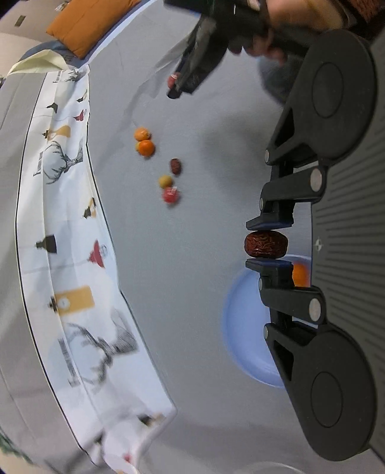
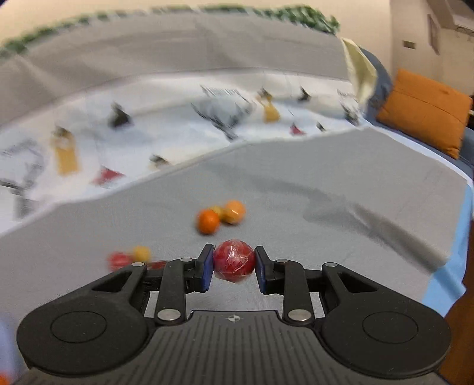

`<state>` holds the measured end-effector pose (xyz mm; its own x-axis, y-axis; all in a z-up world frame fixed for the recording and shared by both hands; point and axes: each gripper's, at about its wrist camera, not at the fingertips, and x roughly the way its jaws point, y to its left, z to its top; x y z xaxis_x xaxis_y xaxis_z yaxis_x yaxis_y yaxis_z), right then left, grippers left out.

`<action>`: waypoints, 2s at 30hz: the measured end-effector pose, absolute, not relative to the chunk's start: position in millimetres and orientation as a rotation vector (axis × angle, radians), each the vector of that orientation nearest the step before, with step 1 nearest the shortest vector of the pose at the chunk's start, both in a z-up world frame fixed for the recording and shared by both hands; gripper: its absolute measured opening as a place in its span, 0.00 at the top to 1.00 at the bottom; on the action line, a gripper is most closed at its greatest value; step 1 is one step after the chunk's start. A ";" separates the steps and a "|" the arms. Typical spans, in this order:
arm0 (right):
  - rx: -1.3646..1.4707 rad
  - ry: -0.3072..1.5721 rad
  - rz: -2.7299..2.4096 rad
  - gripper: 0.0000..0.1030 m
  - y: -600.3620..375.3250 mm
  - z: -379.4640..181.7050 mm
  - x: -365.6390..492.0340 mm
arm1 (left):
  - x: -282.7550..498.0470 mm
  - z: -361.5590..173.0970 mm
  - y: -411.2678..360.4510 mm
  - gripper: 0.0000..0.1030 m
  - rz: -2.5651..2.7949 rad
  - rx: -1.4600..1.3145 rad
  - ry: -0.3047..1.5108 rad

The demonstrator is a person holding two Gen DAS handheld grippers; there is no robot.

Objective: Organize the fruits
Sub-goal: 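Grasp a red date with the left tool while the right tool grasps a red wrapped plum, then carry the date and plum to the blue plate and release both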

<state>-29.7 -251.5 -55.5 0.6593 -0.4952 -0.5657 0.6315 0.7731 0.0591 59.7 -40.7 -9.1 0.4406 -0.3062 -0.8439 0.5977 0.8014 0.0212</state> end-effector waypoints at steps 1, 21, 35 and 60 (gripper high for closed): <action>0.262 0.551 -0.601 0.71 -240.5 -41.8 -43.9 | 49.7 -3.9 -30.4 0.79 -0.568 0.330 0.971; 0.020 0.512 -0.027 0.71 -53.8 68.1 -175.4 | -86.8 45.5 103.0 0.79 -0.368 0.188 0.921; -0.046 0.502 0.004 0.71 -25.8 75.8 -186.3 | -104.4 57.1 120.7 0.79 -0.383 0.144 0.886; -0.043 0.581 0.023 0.71 -27.7 61.7 -167.5 | -84.0 36.8 121.6 0.79 -0.388 0.125 0.948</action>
<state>-167.5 -27.7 61.7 0.8355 0.0094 -0.5494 -0.0337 0.9988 -0.0342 -84.0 121.6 36.8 0.5203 -0.2685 -0.8107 0.3769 0.9240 -0.0642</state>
